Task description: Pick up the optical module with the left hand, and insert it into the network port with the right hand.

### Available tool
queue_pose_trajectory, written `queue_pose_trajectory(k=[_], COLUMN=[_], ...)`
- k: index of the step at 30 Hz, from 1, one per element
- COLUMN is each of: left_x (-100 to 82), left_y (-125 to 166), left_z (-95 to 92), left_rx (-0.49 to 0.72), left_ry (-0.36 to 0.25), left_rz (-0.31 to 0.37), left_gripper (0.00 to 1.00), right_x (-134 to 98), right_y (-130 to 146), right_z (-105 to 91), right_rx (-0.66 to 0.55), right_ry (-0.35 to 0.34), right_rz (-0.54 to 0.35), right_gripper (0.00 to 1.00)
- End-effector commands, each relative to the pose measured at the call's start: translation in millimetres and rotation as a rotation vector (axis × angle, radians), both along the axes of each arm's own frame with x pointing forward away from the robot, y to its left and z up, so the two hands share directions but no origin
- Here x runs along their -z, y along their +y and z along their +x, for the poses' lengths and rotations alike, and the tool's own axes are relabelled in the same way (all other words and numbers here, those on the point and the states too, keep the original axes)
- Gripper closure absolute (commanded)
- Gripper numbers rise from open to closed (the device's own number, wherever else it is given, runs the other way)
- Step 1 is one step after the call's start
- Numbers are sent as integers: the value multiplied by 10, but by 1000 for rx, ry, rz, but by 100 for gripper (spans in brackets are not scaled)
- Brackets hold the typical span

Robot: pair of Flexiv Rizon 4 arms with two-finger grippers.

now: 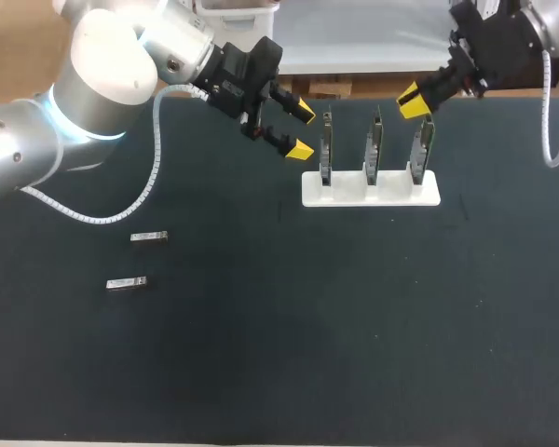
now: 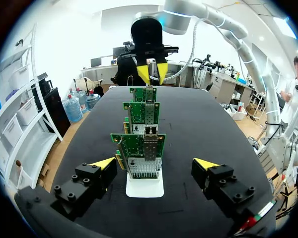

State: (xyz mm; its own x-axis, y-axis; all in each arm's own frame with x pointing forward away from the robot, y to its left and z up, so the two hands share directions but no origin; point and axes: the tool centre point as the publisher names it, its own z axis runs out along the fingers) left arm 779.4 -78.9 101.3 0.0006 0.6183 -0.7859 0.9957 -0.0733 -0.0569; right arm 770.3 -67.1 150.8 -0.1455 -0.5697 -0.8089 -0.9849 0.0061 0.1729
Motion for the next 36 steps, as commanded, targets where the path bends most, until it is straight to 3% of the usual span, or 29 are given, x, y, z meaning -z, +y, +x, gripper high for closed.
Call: queue_pose_trajectory(k=[1,24,36], left_x=[-9,-31,-208], left_y=[-6,36,481], left_z=[17,4,-160], left_rx=[2,-2,-42], left_ry=[4,-2,-90], left_rz=[6,5,107], left_gripper=[0,0,0], right_x=[0,0,0], right_y=[-1,-1,-1], right_z=[-24,-24,-24], right_rx=[4,4,4], right_ry=[-4,-4,-4], right_rz=[0,0,0], right_gripper=[0,0,0])
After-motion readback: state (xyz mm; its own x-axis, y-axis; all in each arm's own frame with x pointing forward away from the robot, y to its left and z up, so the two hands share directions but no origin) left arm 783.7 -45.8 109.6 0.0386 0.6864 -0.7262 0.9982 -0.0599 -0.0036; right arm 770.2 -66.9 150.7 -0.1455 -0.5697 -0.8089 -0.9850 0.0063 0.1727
